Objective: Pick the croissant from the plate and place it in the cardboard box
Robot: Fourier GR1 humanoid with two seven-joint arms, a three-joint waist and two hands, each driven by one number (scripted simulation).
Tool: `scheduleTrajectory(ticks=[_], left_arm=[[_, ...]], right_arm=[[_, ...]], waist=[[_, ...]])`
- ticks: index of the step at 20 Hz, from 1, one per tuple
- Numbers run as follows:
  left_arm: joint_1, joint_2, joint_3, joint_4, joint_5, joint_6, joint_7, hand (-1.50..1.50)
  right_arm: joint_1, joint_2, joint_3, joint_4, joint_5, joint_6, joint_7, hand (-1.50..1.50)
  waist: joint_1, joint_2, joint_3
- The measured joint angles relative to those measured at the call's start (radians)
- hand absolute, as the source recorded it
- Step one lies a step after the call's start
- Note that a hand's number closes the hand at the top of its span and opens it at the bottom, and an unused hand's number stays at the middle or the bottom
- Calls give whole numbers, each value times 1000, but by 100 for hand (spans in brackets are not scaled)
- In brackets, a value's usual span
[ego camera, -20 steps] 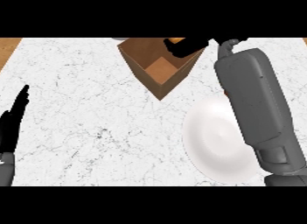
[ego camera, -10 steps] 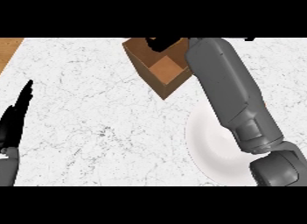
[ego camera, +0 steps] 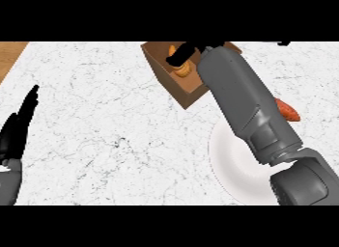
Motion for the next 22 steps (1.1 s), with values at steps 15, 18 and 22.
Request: scheduleTrajectory(ticks=[15,18,22], left_arm=[[-10,-3,-2,-19,-4,-6,22,0],[-5,-3,2,-21,-4,-4,30,0],[7,5,16,-9,-5,-1,21,0]], right_arm=[[-16,-22,-162,23,-159,-156,-236,-150],[-17,-53,-212,15,-211,-148,-286,-150],[17,-103,-264,8,-273,-98,-368,-150]], waist=[[0,-3,2],[-10,-6,2],[-29,-13,1]])
